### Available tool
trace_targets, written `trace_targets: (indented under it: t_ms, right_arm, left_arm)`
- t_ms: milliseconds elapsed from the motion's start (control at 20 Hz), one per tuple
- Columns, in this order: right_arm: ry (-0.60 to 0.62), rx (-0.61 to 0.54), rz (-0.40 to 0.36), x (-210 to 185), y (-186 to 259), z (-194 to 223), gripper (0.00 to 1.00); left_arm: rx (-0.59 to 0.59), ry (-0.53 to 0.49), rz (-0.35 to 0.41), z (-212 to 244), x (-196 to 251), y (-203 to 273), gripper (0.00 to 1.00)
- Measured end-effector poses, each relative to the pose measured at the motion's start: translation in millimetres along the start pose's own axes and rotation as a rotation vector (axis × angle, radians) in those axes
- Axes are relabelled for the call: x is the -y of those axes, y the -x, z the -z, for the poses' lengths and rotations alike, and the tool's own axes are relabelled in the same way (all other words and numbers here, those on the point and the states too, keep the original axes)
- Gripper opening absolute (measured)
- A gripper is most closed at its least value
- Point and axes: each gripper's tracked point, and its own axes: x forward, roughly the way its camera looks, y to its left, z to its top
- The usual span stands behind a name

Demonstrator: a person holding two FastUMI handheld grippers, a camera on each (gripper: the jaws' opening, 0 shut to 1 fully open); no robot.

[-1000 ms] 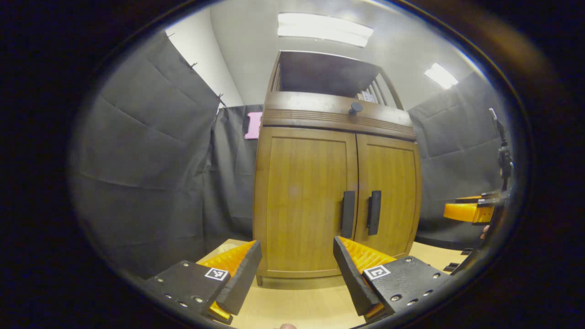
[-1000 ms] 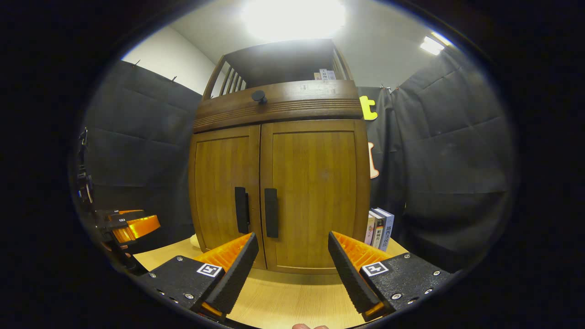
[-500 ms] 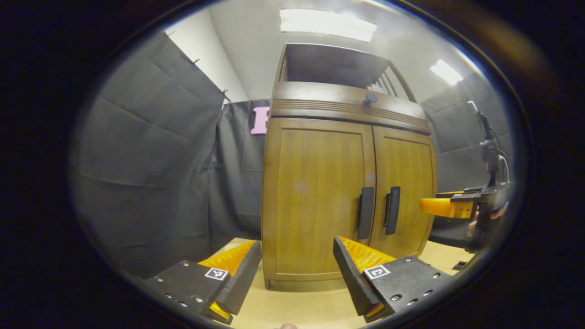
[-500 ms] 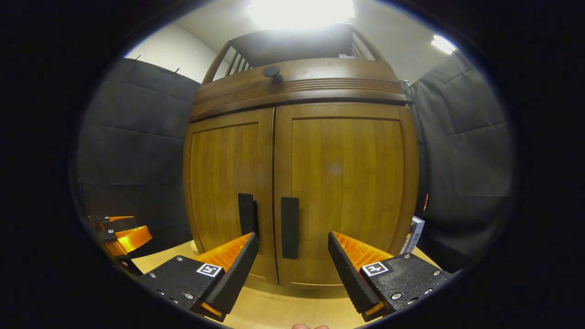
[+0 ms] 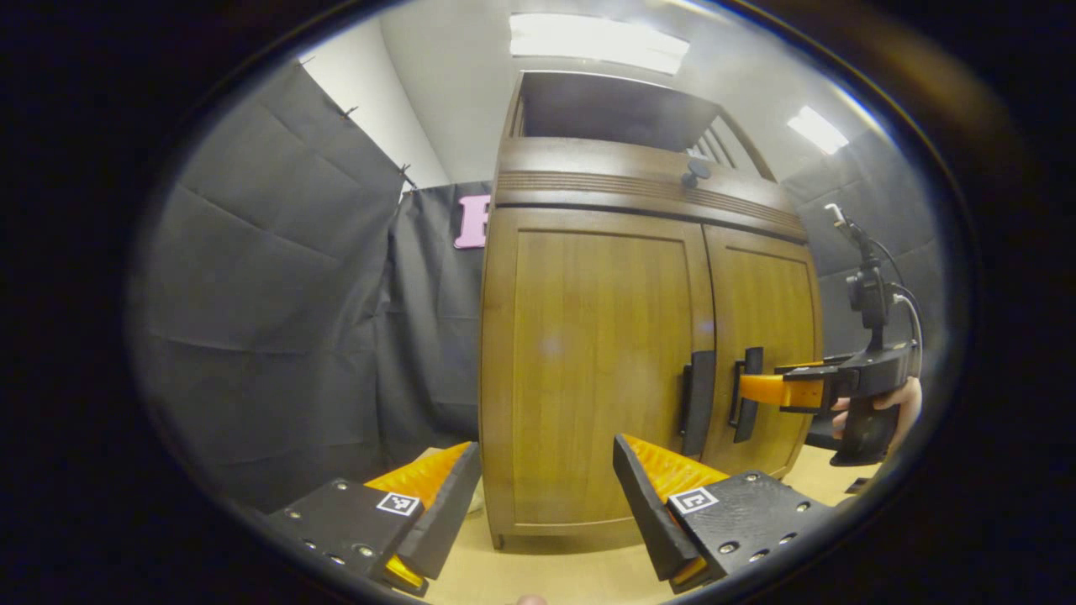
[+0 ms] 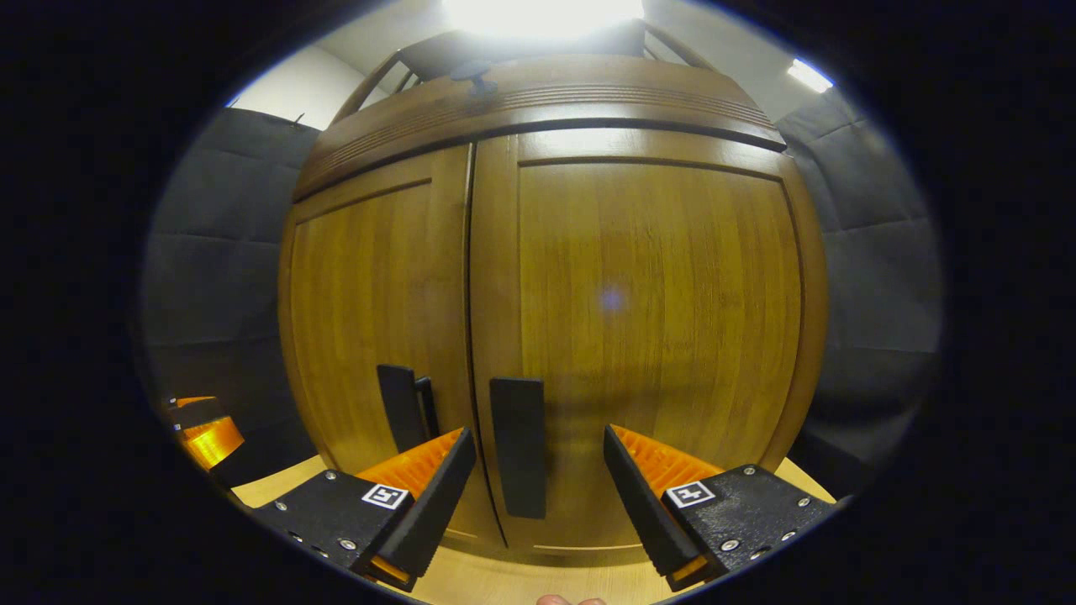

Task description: Open the right door of the double-door shoe cabinet with the right hand, and open the left door with the left hand.

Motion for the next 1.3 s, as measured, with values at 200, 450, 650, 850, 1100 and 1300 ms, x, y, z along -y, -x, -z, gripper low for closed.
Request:
trace_targets:
  t_ms: [200, 450, 650, 850, 1100, 1300]
  right_arm:
    - [-0.005, -0.023, 0.029, 6.3, -12.8, 8.8, 0.95]
    - [0.029, -0.016, 0.067, 6.1, -24.0, 12.8, 0.94]
    - [0.013, -0.035, 0.005, -12.3, -26.7, 18.7, 0.66]
    - [0.035, -0.022, -0.006, -16.2, -27.5, 20.3, 0.36]
    - [0.053, -0.009, -0.03, -17.4, -20.3, 20.4, 0.18]
    - [0.032, -0.003, -0.063, -17.7, 0.6, 20.5, 0.18]
  left_arm:
    - [-0.032, 0.033, 0.028, 2.4, 0.5, -0.3, 0.98]
    - [-0.074, 0.047, -0.001, 9.2, 0.0, -4.3, 0.97]
    - [-0.089, 0.069, -0.027, 8.2, -3.5, -2.1, 0.92]
    - [-0.085, 0.068, -0.045, 4.1, -11.3, -2.2, 0.85]
    - [-0.078, 0.068, -0.039, -1.5, -14.2, -1.0, 0.97]
    - [-0.074, 0.054, -0.04, -8.4, -15.6, 0.4, 0.97]
